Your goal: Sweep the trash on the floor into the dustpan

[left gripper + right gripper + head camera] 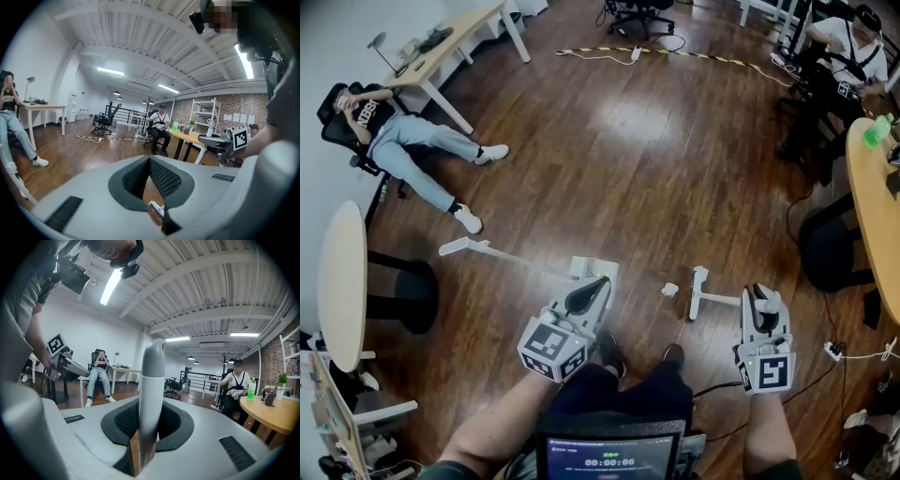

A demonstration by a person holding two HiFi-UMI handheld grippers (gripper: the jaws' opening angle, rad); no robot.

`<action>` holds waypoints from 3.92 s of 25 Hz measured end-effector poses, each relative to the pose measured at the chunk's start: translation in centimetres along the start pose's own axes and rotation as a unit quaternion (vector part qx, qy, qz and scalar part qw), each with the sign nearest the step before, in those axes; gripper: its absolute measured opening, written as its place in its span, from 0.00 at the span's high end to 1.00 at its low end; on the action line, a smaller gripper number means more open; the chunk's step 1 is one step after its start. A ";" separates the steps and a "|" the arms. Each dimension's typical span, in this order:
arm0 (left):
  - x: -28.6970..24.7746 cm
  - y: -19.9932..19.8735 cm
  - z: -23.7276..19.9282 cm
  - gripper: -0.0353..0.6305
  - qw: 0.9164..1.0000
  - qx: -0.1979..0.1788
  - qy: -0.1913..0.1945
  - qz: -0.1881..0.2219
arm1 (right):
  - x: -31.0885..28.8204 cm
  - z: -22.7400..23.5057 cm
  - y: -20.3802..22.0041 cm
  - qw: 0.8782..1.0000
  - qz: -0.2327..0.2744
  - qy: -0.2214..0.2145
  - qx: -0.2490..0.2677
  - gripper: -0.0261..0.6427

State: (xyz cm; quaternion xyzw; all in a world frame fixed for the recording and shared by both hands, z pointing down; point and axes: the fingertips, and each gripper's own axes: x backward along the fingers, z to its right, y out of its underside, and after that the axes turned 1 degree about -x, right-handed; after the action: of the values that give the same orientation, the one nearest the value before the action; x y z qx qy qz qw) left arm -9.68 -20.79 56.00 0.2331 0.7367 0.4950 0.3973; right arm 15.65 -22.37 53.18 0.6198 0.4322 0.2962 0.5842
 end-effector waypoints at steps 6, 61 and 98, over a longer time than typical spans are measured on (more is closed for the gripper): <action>0.9 1.4 -2.0 0.94 1.000 0.002 0.009 -0.008 | -2.1 -3.1 0.8 1.000 -0.006 -0.019 0.019 0.84; 15.1 5.2 -18.4 0.94 0.992 0.052 -0.111 0.022 | -20.4 -31.7 -3.8 0.985 0.014 -0.089 -0.149 0.84; 7.2 -18.4 5.0 0.94 0.989 0.023 -0.012 0.145 | 5.5 -1.4 -23.1 0.996 0.038 -0.033 -0.075 0.84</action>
State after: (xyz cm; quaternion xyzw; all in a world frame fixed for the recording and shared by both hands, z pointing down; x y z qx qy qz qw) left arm -8.81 -20.14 35.69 0.3520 0.7015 0.5278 0.3247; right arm 12.49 -18.15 29.95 0.6000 0.3652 0.3288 0.6313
